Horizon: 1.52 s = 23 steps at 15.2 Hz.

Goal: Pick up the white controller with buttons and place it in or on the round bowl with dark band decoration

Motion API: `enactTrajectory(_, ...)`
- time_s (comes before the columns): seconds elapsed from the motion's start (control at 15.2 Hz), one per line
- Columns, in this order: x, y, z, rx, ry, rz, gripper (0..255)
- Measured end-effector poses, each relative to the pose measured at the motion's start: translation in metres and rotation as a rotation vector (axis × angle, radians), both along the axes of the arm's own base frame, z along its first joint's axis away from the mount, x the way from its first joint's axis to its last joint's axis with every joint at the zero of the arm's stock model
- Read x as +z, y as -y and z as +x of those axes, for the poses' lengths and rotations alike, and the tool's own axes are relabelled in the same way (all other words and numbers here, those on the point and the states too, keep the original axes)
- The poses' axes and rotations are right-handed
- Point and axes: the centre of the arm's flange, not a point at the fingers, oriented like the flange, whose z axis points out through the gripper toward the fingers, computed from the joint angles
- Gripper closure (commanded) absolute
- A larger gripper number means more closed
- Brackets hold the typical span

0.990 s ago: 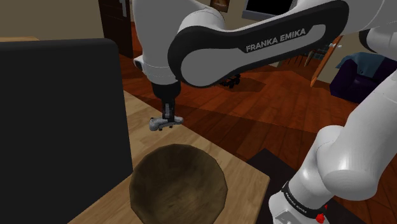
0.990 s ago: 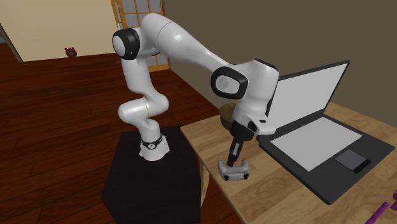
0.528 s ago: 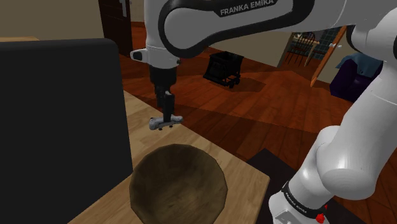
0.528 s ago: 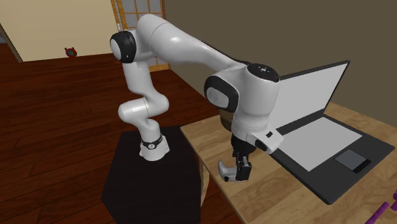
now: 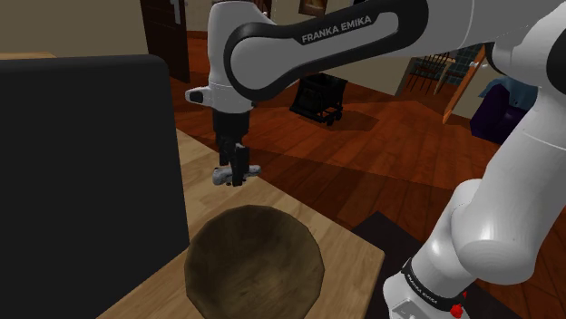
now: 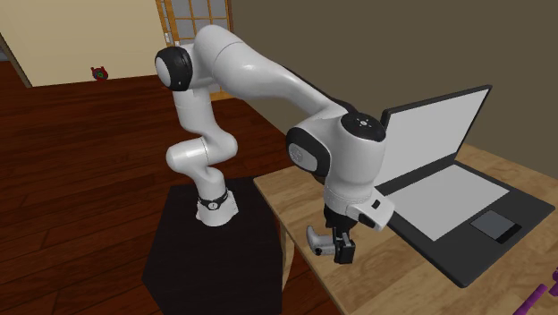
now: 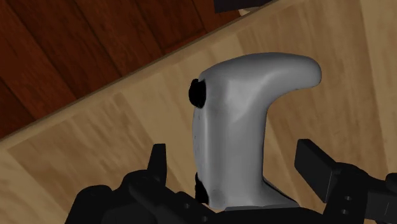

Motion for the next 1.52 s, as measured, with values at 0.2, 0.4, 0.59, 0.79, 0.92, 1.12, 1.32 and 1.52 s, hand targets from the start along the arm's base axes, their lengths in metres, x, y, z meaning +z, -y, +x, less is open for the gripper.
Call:
enactTrajectory(0.2,-0.002,0.000,0.000,0.000,0.000,0.000,0)
enactTrajectory(0.4,-0.002,0.000,0.000,0.000,0.000,0.000,255)
enactTrajectory(0.59,-0.002,0.000,0.000,0.000,0.000,0.000,255)
enactTrajectory(0.79,-0.002,0.000,0.000,0.000,0.000,0.000,255)
enactTrajectory(0.92,-0.002,0.000,0.000,0.000,0.000,0.000,255)
enactTrajectory(1.12,0.001,0.000,0.000,0.000,0.000,0.000,255)
enactTrajectory(1.32,0.014,0.000,0.000,0.001,0.001,0.000,255)
enactTrajectory(1.52,0.029,0.000,-0.001,0.000,0.000,0.000,255)
